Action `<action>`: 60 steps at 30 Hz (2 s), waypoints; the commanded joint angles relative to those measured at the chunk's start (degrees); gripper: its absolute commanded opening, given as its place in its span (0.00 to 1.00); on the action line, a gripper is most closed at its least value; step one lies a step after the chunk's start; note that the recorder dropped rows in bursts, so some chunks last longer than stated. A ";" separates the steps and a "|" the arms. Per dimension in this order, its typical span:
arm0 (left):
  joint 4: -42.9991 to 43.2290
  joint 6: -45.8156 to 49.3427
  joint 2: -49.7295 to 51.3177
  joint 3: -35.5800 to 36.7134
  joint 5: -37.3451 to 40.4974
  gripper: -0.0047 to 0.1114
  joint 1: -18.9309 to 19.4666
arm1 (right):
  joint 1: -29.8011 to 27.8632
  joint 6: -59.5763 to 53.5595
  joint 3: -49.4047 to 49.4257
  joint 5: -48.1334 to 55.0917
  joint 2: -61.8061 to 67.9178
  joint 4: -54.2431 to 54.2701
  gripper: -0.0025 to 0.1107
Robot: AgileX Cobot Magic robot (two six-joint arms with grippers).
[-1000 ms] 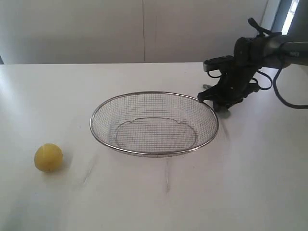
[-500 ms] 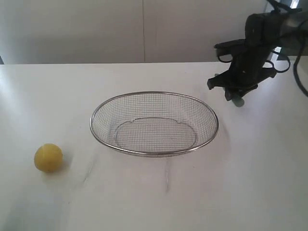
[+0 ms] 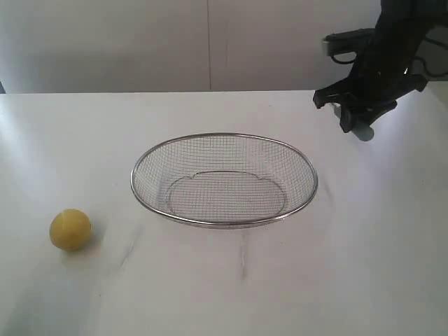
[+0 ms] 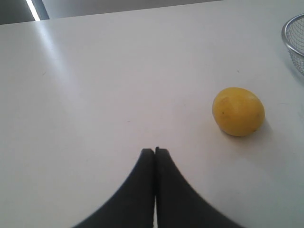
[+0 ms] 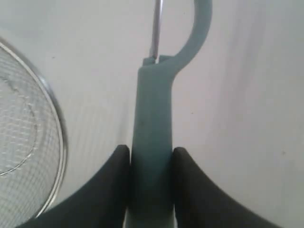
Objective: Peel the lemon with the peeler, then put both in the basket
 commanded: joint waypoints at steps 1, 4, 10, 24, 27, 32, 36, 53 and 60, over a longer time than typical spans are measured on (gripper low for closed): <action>-0.36 -0.11 -0.17 0.21 -0.05 0.04 -0.15 | -0.13 -4.01 0.28 2.68 -3.89 6.27 0.07; -0.36 -0.11 -0.17 0.21 -0.05 0.04 -0.15 | -0.13 -5.69 2.13 3.30 -6.54 8.71 0.06; -0.36 -0.11 -0.17 0.21 -0.05 0.04 -0.15 | -0.13 -6.73 9.34 2.40 -13.52 8.75 0.05; -0.36 -0.11 -0.17 0.21 -0.05 0.04 -0.15 | -0.13 -8.19 29.53 -5.25 -32.46 10.01 0.05; -0.36 -0.11 -0.17 0.21 -0.05 0.04 -0.15 | -0.13 -9.83 32.34 -6.15 -35.13 10.57 0.05; -0.36 -0.11 -0.17 0.21 -0.05 0.04 -0.15 | -0.13 -12.37 34.78 -6.15 -36.82 11.41 0.05; -0.36 -0.11 -0.17 0.21 -0.05 0.04 -0.15 | -0.13 -12.22 34.78 -6.55 -36.82 11.51 0.05; -0.36 -0.11 -0.17 0.21 -0.05 0.04 -0.15 | -0.13 -12.22 34.78 -7.35 -36.82 11.49 0.05; -0.36 -0.11 -0.17 0.21 -0.05 0.04 -0.15 | -0.13 -12.22 34.78 -7.47 -36.82 11.49 0.05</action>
